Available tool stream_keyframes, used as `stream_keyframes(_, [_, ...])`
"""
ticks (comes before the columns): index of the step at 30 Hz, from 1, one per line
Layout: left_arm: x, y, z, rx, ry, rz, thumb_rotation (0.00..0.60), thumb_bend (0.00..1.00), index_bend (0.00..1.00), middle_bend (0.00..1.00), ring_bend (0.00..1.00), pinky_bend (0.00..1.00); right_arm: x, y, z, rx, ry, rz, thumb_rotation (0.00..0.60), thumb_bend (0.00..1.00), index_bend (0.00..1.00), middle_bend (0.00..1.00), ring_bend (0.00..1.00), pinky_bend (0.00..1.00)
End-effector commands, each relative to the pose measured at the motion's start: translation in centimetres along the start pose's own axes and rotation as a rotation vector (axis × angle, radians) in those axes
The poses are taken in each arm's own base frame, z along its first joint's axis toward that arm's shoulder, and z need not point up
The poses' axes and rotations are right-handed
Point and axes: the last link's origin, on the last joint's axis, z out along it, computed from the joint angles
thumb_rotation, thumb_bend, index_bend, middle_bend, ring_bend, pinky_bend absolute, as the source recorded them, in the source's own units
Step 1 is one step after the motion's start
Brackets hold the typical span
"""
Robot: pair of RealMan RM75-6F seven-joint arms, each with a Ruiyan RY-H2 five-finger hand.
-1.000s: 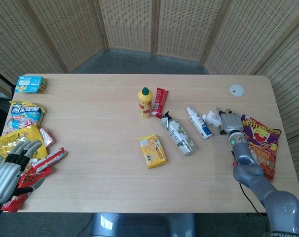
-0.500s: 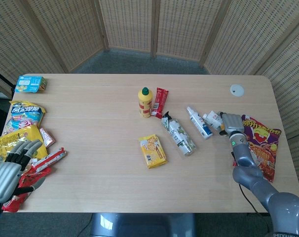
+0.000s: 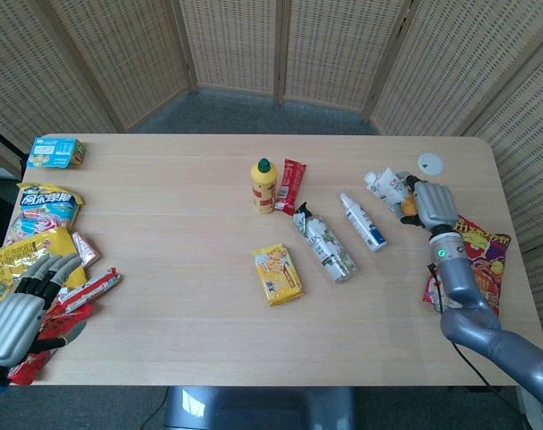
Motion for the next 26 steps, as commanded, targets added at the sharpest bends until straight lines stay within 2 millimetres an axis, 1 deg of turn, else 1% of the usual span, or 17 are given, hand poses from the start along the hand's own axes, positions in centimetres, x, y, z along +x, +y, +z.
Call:
stream_keyframes(1, [0.2, 0.2, -0.2, -0.008, 0.009, 0.004, 0.6, 0.31, 0.0, 0.0, 0.0, 0.0, 4.6, -0.8, -1.0, 0.035, 0.125, 0.09, 0.6, 0.48, 0.49, 0.68, 0.38, 0.55])
stream_keyframes(7, [0.2, -0.1, -1.1, -0.001, 0.01, 0.002, 0.6, 0.31, 0.0, 0.0, 0.0, 0.0, 8.1, -2.0, -1.8, 0.065, 0.195, 0.188, 0.6, 0.48, 0.5, 0.69, 0.38, 0.55])
stream_keyframes(11, [0.1, -0.3, -1.8, 0.006, 0.014, -0.004, 0.6, 0.31, 0.0, 0.0, 0.0, 0.0, 9.5, -2.7, -2.1, 0.082, 0.22, 0.213, 0.6, 0.48, 0.5, 0.69, 0.38, 0.55])
stream_keyframes(15, [0.3, -0.5, -2.4, 0.013, 0.027, -0.009, 0.6, 0.31, 0.0, 0.0, 0.0, 0.0, 10.2, -3.2, -2.3, 0.094, 0.225, 0.224, 0.6, 0.48, 0.5, 0.69, 0.38, 0.55])
stream_keyframes(19, [0.4, -0.7, -2.6, 0.016, 0.031, -0.009, 0.6, 0.31, 0.0, 0.0, 0.0, 0.0, 10.4, -3.5, -2.4, 0.1, 0.226, 0.224, 0.6, 0.48, 0.5, 0.69, 0.38, 0.55])
stream_keyframes(26, [0.1, -0.6, -2.3, 0.009, 0.025, -0.014, 0.6, 0.31, 0.0, 0.0, 0.0, 0.0, 10.4, -3.5, -2.4, 0.096, 0.22, 0.208, 0.6, 0.48, 0.5, 0.69, 0.38, 0.55])
